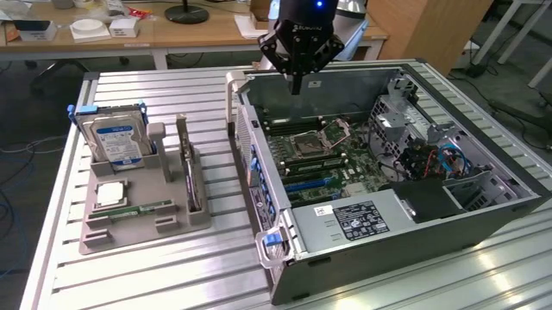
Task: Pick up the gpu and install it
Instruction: 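Reach for the gpu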
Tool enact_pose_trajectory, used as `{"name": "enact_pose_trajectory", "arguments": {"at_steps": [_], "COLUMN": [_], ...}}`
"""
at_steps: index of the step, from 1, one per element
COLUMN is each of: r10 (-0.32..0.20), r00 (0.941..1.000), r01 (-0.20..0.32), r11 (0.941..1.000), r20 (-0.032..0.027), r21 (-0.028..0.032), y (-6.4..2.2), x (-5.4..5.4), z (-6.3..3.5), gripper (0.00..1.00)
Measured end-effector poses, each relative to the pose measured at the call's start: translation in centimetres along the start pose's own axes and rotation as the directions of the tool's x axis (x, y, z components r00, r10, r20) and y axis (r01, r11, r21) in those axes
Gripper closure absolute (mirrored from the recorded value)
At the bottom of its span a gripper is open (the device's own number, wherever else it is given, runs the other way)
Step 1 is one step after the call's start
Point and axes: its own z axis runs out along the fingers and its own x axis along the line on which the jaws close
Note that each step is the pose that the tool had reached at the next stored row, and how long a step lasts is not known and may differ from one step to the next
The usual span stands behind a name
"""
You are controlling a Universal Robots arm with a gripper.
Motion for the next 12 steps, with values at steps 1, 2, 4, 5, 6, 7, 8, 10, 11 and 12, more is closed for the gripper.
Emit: {"name": "enact_pose_trajectory", "arguments": {"at_steps": [1,2,4,5,6,7,8,10,11,12], "r10": [0.000,0.000,0.000,0.000,0.000,0.000,0.000,0.000,0.000,0.000], "r00": [1.0000,1.0000,1.0000,1.0000,1.0000,1.0000,1.0000,1.0000,1.0000,1.0000], "r01": [0.000,0.000,0.000,0.000,0.000,0.000,0.000,0.000,0.000,0.000], "r11": [1.0000,1.0000,1.0000,1.0000,1.0000,1.0000,1.0000,1.0000,1.0000,1.0000], "r20": [0.0000,0.0000,0.0000,0.0000,0.0001,0.0001,0.0000,0.0000,0.0000,0.0000], "r21": [0.0000,0.0000,0.0000,0.0000,0.0000,0.0000,0.0000,0.0000,0.0000,0.0000], "y": [-0.01,-0.03,-0.05,-0.07,-0.08,-0.10,-0.11,-0.14,-0.15,-0.17], "x": [0.2,0.3,0.7,0.9,1.1,1.3,1.5,1.9,2.1,2.2], "z": [0.00,0.00,0.00,0.00,0.00,0.00,0.01,0.01,0.01,0.02], "gripper": [0.90,0.90,0.90,0.90,0.90,0.90,0.90,0.90,0.90,0.90]}}
